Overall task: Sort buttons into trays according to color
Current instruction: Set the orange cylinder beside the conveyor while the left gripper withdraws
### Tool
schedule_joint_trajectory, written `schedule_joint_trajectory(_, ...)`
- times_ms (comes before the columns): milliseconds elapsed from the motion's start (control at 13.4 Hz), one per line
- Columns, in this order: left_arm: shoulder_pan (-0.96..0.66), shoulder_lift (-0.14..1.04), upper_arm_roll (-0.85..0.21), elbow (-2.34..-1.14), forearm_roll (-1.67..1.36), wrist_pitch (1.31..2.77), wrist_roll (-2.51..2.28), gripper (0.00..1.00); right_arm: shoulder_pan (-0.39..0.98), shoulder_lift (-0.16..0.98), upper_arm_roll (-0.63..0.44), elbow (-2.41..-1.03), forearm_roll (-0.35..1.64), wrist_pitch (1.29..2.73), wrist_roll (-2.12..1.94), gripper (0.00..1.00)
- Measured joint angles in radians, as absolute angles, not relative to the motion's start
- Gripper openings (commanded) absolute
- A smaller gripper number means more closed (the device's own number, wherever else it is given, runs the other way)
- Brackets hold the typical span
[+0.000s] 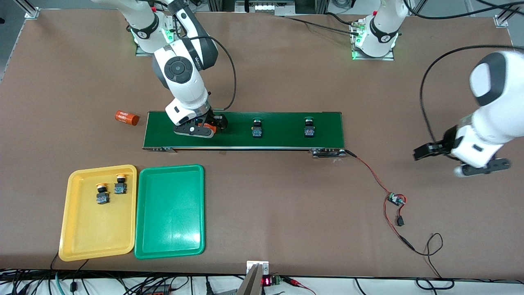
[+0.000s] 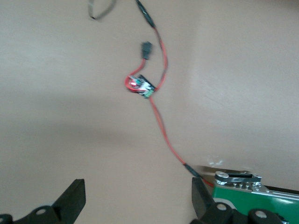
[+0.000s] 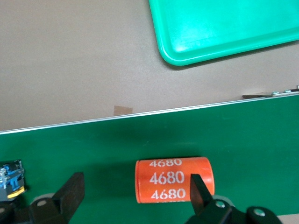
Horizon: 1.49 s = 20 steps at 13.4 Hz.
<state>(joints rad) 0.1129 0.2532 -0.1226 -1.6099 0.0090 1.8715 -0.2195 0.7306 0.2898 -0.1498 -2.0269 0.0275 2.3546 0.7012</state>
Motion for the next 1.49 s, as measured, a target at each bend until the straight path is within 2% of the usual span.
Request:
schedule_joint_trajectory(447,0.11,0.239,-0.07,-1.401,0.025,1.643,-0.118,1.0,0.768,0.294,-0.146,-2.024,0.028,2.358,0.75,1.0)
schedule_joint_trajectory(1042,0.119,0.242,-0.101,-1.396,0.025,1.625,-0.076,1.0,0.821,0.387,-0.145,-1.93,0.028,2.362,0.803,1.0)
schedule_joint_trajectory(1489,0.128,0.228,-0.103,-1.441,0.025,1.669,-0.076,1.0,0.831,0.41,-0.145,-1.922,0.028,2.363,0.803,1.0)
